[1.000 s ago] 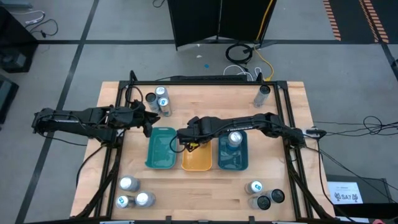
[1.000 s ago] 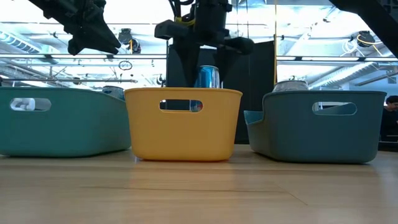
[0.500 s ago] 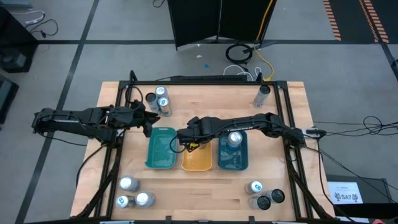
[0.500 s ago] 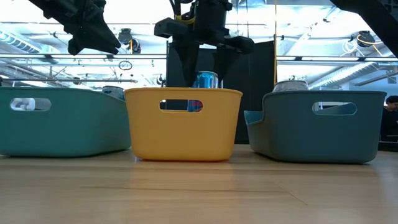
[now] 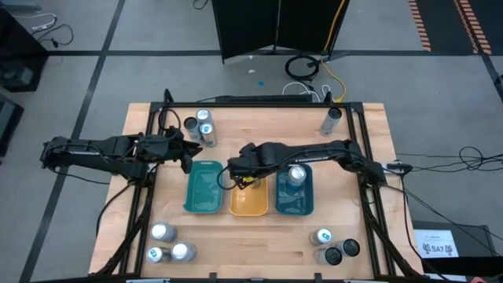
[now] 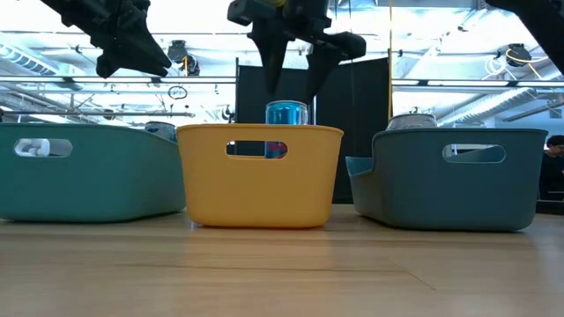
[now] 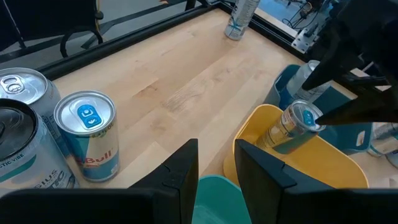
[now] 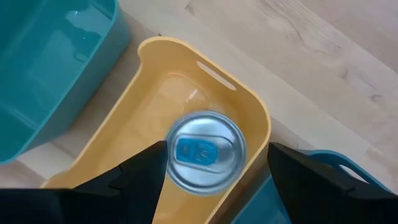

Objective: Sort soda cans
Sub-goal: Put the top left black can into the light green bin

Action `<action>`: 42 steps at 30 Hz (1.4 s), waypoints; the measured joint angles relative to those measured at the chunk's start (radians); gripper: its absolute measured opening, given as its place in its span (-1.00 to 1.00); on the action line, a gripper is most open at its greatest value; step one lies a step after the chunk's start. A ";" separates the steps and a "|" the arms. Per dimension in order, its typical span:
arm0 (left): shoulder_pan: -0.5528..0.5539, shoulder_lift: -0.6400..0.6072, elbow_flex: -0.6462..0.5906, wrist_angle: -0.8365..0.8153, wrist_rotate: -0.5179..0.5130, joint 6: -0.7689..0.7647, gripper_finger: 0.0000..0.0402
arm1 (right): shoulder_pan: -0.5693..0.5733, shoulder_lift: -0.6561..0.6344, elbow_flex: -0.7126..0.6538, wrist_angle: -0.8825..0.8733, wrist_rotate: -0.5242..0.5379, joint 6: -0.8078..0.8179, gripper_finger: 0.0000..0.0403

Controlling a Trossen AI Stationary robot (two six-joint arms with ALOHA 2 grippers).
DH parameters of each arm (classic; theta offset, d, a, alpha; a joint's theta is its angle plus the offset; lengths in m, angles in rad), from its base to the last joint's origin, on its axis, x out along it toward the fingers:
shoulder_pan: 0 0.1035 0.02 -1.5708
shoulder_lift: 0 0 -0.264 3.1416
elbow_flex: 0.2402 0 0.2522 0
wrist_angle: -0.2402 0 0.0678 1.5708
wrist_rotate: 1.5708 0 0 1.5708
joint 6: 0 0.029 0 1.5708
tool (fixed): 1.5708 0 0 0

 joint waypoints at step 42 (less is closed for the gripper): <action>0.000 0.000 0.000 -0.048 -0.053 -0.044 -0.19 | 0.004 -0.094 0.000 -0.006 0.025 -0.142 0.34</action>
